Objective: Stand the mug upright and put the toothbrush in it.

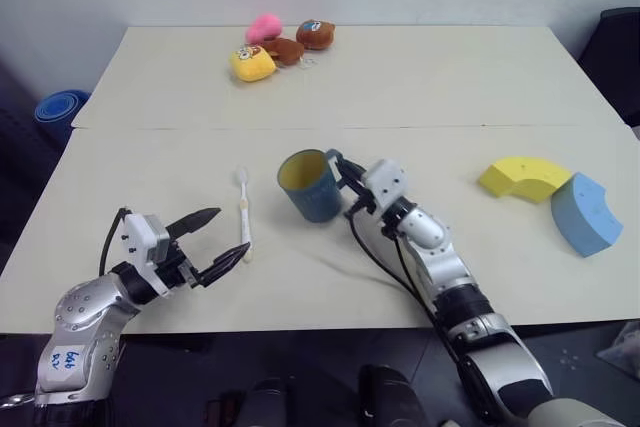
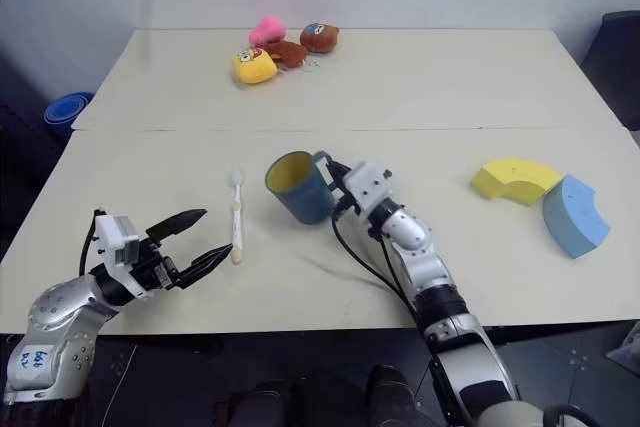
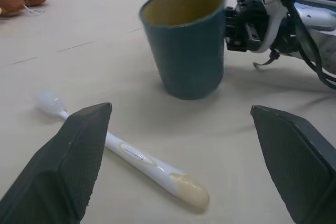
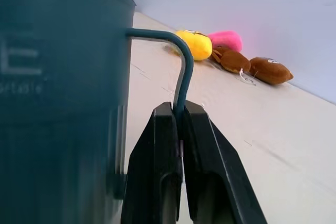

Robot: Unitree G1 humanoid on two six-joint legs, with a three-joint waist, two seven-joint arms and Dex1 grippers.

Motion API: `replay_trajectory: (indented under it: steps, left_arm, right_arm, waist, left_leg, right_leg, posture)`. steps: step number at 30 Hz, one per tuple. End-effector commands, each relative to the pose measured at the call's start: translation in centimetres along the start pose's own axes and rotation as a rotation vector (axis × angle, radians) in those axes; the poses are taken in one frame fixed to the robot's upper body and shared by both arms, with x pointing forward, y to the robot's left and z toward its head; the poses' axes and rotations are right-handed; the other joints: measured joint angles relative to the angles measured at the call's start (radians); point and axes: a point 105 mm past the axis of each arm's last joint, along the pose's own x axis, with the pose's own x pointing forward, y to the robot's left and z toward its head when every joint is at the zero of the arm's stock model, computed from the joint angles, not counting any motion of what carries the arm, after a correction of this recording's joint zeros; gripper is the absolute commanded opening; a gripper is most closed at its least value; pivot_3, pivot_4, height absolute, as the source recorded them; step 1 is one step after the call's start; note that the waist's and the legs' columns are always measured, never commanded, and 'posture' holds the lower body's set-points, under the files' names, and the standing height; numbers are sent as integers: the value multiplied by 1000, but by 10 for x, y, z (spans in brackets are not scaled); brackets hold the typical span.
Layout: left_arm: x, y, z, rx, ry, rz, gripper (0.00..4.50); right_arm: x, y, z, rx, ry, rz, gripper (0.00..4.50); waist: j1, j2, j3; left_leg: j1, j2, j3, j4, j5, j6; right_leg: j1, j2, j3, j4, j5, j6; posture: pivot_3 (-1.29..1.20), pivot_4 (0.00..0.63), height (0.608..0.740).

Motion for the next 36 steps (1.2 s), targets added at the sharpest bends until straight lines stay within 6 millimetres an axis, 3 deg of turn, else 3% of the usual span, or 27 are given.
replay_trajectory:
  steps: [1,6,8,12,14,16,18,21,24,27,28,32,36]
  left_arm:
    - [-9,3,11,40,-15,29,4500]
    - [-31,15,7,6,46,119,4500]
    - [-46,23,5,-5,92,176,4500]
    - [-103,42,-2,-1,230,360,4500]
    - [-126,45,-4,-2,276,432,4500]
    - [-150,47,-3,9,320,507,4500]
    - [-155,45,0,-10,328,523,4500]
    - [-115,34,13,-75,264,414,4500]
    - [-86,39,14,-161,342,443,4500]
    - [-24,35,33,-289,301,335,4500]
    - [-12,33,37,-308,310,317,4500]
    - [38,27,28,-361,452,320,4500]
    - [62,26,10,-369,617,352,4500]
  right_arm:
    - [-16,-2,-3,36,25,69,534]
    - [-39,-17,5,24,44,144,2002]
    - [-55,-25,11,7,30,177,2837]
    - [-109,-34,41,33,-78,321,3879]
    - [-127,-35,51,30,-113,346,4433]
    - [-152,-30,57,13,-101,415,4473]
    - [-170,-25,59,49,-73,481,4473]
    - [-178,-27,61,-14,-68,476,4473]
    - [-179,-32,62,-35,-72,448,4473]
    - [-179,-30,61,-51,-72,467,4473]
    - [-179,-30,61,-54,-72,472,4473]
    - [-177,-31,61,-50,-83,454,4473]
    - [-176,-22,64,-46,-105,466,4473]
  waist:
    - [2,0,0]
    - [7,1,0]
    - [10,0,1]
    - [17,0,1]
    - [19,0,1]
    - [19,-1,2]
    - [20,-3,3]
    - [24,-4,4]
    - [53,-5,5]
    - [69,-5,5]
    - [69,-5,5]
    - [60,-5,5]
    - [43,-6,6]
  left_leg:
    - [0,0,0,0,0,0]
    - [0,0,1,0,0,0]
    - [0,0,1,0,0,0]
    - [0,0,1,0,-1,1]
    - [-1,0,1,0,-3,2]
    - [-1,0,2,0,-5,3]
    - [1,1,4,1,-5,4]
    - [5,1,4,1,-5,4]
    - [13,2,0,1,-7,4]
    - [15,1,-3,1,-7,4]
    - [15,0,-4,2,-7,4]
    - [16,-1,-3,1,-8,4]
    - [16,-1,1,1,-8,4]
  right_leg:
    - [0,0,0,0,0,0]
    - [0,0,1,0,0,0]
    - [0,0,1,0,0,0]
    - [0,0,1,-2,0,0]
    - [0,0,0,-4,0,0]
    - [1,0,0,-6,0,0]
    - [4,0,-2,-10,0,0]
    - [9,0,-2,-12,0,0]
    - [16,-2,1,-10,0,0]
    - [17,-2,3,-8,0,0]
    - [17,-2,3,-7,0,0]
    - [16,-2,3,-6,1,0]
    - [16,0,1,-6,1,0]
  posture:
    - [0,150,740]
    - [0,150,740]
    - [0,150,740]
    - [0,150,740]
    - [0,150,740]
    - [0,150,740]
    - [0,150,740]
    - [0,150,740]
    - [0,150,740]
    - [0,150,740]
    - [0,150,740]
    - [0,150,740]
    - [0,150,740]
